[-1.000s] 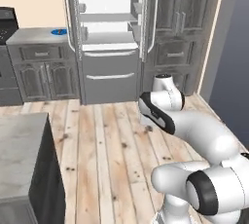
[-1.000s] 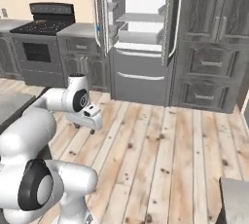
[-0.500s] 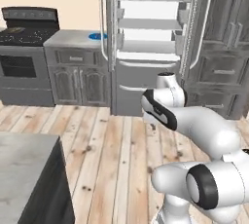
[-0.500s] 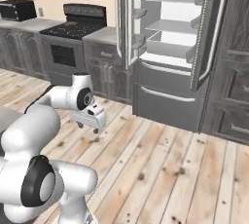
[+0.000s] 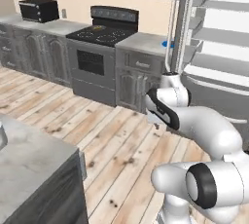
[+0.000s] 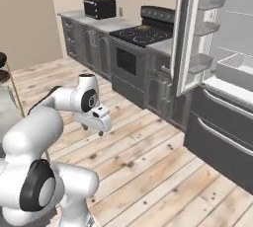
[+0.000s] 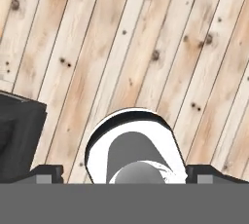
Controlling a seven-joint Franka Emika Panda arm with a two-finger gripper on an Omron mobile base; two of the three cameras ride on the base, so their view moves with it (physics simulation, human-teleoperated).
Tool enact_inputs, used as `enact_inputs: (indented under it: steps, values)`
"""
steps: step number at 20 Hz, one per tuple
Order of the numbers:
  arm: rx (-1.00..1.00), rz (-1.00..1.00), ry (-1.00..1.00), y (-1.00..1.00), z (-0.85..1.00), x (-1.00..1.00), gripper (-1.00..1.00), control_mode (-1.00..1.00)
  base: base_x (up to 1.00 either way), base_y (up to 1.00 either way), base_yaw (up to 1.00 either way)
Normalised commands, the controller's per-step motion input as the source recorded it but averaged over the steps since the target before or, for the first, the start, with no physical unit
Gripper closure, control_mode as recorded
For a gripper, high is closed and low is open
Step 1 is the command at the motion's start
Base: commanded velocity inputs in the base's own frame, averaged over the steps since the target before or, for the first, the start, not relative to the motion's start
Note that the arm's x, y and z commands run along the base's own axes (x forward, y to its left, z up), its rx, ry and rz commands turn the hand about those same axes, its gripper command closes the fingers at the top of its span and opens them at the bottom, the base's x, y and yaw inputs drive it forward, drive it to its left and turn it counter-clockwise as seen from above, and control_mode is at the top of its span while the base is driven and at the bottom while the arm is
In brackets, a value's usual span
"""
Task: Place the cold items (banana and cucumber) from the fridge in one tupperware on the dining counter. Place the warm items (hot dog and kebab skewer) in the stove area in another tupperware.
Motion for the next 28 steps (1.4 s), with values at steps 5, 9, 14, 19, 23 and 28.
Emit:
enact_inputs:
  steps: [5,9,14,19,23,28]
  values:
    - [0.00,0.00,0.00,0.00,0.00,0.00,-1.00,1.00,0.29,-0.49,0.78]
    - [0.00,0.00,0.00,0.00,0.00,0.00,-1.00,1.00,0.29,-0.64,0.50]
    - [0.00,0.00,0.00,0.00,0.00,0.00,-1.00,1.00,0.21,-0.76,0.03]
    - [0.00,0.00,0.00,0.00,0.00,0.00,-1.00,1.00,0.51,-0.29,0.00]
    - [0.00,0.00,0.00,0.00,0.00,0.00,-1.00,1.00,0.83,-0.15,0.04]
    - [0.00,0.00,0.00,0.00,0.00,0.00,-1.00,1.00,0.99,-0.33,0.09]
